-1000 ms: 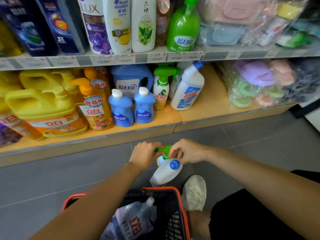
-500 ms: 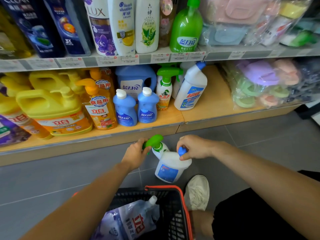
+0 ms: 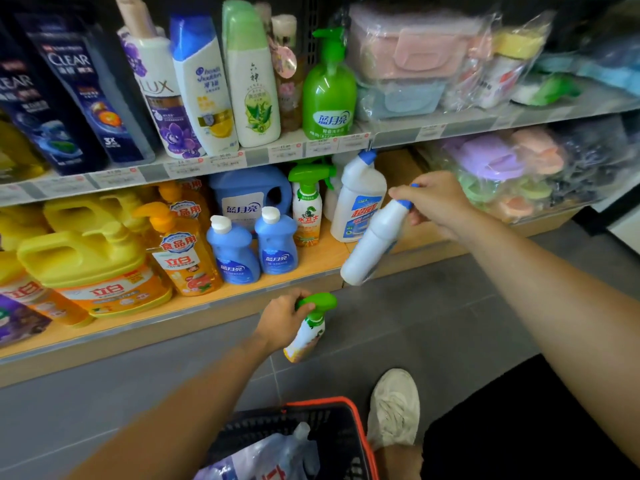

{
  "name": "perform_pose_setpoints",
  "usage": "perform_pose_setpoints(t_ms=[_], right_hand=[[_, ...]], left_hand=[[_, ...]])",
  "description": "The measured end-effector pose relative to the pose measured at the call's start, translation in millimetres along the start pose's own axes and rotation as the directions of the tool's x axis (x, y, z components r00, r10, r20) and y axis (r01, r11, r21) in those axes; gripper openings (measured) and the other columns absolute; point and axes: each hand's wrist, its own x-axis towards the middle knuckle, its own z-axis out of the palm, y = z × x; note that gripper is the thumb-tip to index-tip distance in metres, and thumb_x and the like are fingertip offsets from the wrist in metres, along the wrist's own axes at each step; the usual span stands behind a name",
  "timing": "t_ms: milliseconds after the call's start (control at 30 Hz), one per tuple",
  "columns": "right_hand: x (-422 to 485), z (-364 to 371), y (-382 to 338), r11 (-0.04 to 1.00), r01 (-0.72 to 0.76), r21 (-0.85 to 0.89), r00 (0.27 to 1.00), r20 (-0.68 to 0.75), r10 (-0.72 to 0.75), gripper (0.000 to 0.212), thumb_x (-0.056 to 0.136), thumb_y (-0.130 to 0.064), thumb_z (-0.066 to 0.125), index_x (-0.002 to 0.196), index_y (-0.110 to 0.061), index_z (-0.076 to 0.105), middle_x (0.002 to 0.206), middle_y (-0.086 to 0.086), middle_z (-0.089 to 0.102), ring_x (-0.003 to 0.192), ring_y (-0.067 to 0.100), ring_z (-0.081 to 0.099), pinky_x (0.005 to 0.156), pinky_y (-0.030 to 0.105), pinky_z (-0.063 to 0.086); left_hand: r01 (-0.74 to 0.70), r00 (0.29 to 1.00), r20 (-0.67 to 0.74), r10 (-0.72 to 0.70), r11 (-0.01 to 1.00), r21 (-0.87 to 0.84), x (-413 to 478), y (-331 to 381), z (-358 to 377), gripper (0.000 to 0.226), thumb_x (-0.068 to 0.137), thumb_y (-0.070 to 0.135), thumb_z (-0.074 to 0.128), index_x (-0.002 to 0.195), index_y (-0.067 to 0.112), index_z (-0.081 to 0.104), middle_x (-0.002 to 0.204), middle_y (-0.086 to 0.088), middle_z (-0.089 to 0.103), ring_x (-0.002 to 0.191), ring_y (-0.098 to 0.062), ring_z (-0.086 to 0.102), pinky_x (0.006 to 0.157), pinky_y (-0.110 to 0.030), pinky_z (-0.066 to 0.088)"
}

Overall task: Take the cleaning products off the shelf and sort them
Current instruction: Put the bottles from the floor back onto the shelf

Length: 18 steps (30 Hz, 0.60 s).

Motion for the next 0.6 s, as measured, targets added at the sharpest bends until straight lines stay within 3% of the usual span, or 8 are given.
perform_pose_setpoints(t_ms=[133,233,300,367,400,500,600], right_hand=[[19,8,-2,0.977,-0.054,0.208,0.973,-0.208,0.099,0.034,0.074,-0.022,0.085,0.074,-0.008,0.054,0.076,0.013,0.051,0.037,0.014,0.059,0.057,0.038,0.061],[30,21,2,0.968,-0.093,0.235,0.963,-0.224,0.147,0.039,0.077,-0.022,0.083,0.068,-0.012,0.047,0.081,0.008,0.055,0.043,0.013,0.066,0.061,0.041,0.063],[33,30,5,0.98,-0.095,0.173,0.968,-0.215,0.132,0.04,0.078,-0.027,0.082,0.063,-0.016,0.046,0.074,0.004,0.058,0.048,0.017,0.07,0.049,0.032,0.058],[35,36,4,0.995,-0.073,0.073,0.974,-0.211,0.087,0.041,0.078,-0.036,0.081,0.061,-0.018,0.049,0.069,0.004,0.063,0.05,0.018,0.071,0.037,0.02,0.046],[36,37,3,0.997,-0.065,0.042,0.977,-0.2,0.073,0.04,0.078,-0.041,0.081,0.064,-0.017,0.052,0.071,0.006,0.066,0.054,0.021,0.072,0.038,0.021,0.048],[36,40,3,0.998,-0.028,0.058,0.992,-0.123,0.035,0.038,0.084,-0.043,0.076,0.084,-0.007,0.062,0.086,0.012,0.066,0.076,0.027,0.07,0.053,0.039,0.062],[35,41,6,0.999,-0.004,0.051,0.997,-0.079,0.008,0.037,0.09,-0.043,0.07,0.097,-0.007,0.066,0.089,0.007,0.064,0.079,0.021,0.065,0.055,0.037,0.062]], left_hand=[[-0.127,0.991,-0.03,0.128,0.991,0.031,5,21,-33,0.023,0.101,0.022,0.061,0.119,0.01,0.066,0.106,-0.007,0.071,0.097,-0.024,0.066,0.088,-0.042,0.053],[-0.21,0.977,-0.043,0.211,0.977,0.016,12,43,-57,0.021,0.101,0.021,0.061,0.119,0.013,0.067,0.104,-0.001,0.07,0.095,-0.014,0.065,0.085,-0.026,0.053],[-0.273,0.959,-0.074,0.272,0.962,-0.002,21,61,-70,0.019,0.101,0.017,0.061,0.118,0.014,0.067,0.101,0.006,0.07,0.091,0.001,0.063,0.081,-0.011,0.047],[-0.308,0.945,-0.123,0.302,0.951,-0.031,33,80,-83,0.018,0.101,0.015,0.06,0.117,0.011,0.066,0.096,0.006,0.07,0.084,0.009,0.063,0.076,-0.007,0.045],[-0.32,0.939,-0.146,0.311,0.946,-0.041,39,89,-89,0.018,0.101,0.016,0.06,0.117,0.01,0.066,0.094,0.002,0.071,0.081,0.008,0.063,0.076,-0.009,0.047],[-0.326,0.928,-0.197,0.316,0.945,-0.019,60,111,-100,0.023,0.102,0.021,0.058,0.12,0.007,0.065,0.099,-0.007,0.072,0.086,-0.012,0.067,0.077,-0.022,0.052],[-0.272,0.941,-0.213,0.264,0.962,-0.006,78,118,-97,0.025,0.103,0.02,0.058,0.123,0.006,0.063,0.103,-0.014,0.071,0.087,-0.019,0.064,0.076,-0.024,0.054]])
